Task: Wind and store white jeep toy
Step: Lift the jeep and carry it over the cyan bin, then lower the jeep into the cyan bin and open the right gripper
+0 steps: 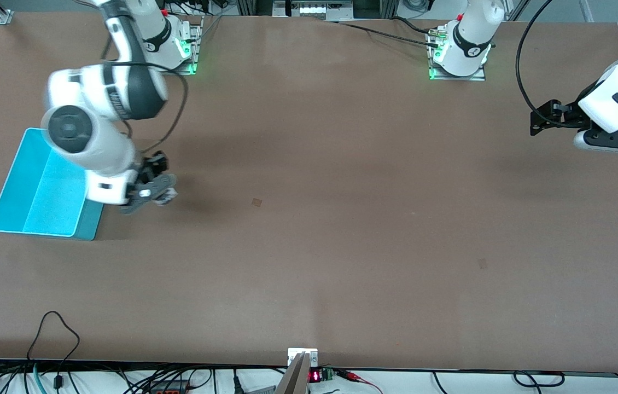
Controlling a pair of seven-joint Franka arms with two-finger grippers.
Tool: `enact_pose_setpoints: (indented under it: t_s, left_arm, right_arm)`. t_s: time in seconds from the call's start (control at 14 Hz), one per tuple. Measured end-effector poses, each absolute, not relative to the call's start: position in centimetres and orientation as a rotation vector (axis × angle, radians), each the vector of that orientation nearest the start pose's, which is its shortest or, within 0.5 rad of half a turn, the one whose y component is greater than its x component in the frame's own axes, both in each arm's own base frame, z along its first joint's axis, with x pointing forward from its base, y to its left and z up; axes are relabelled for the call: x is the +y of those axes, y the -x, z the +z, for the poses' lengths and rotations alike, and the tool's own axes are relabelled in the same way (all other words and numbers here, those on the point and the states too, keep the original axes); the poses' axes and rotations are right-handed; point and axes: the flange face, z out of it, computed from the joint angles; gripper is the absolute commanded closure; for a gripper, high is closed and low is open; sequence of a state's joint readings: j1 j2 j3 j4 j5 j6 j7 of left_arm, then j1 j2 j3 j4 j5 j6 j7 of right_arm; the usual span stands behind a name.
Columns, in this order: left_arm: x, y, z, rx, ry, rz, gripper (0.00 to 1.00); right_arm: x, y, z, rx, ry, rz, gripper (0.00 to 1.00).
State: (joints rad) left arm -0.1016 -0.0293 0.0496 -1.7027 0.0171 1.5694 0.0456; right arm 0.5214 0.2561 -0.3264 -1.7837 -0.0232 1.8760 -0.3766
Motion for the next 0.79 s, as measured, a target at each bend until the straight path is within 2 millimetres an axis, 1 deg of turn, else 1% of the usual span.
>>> enact_pose_setpoints:
  t_s: [0.21,0.36,0.43,0.64,0.79]
  left_arm:
    - [-2.6,-53.9,57.8,0.154,3.118,0.163,0.0]
    - [-2.6,-53.9,57.8,0.154,3.118,0.163,0.0]
    - [-2.6,-53.9,57.8,0.154,3.118,0.163,0.0]
    - [-2.8,-53.9,57.8,0.16,3.118,0.163,0.0]
    - [-2.9,-53.9,57.8,0.162,3.118,0.164,0.0]
  right_arm:
    - [5.7,-60.1,41.7,-0.651,3.175,0.263,1.0]
    - [1.1,-60.1,41.8,-0.515,3.209,0.274,1.0]
    - [-0.9,-59.9,41.8,-0.457,3.22,0.284,1.0]
    - [-6.3,-58.8,40.8,-0.304,3.24,0.318,1.0]
    - [-9.7,-57.8,39.1,-0.213,3.245,0.322,1.0]
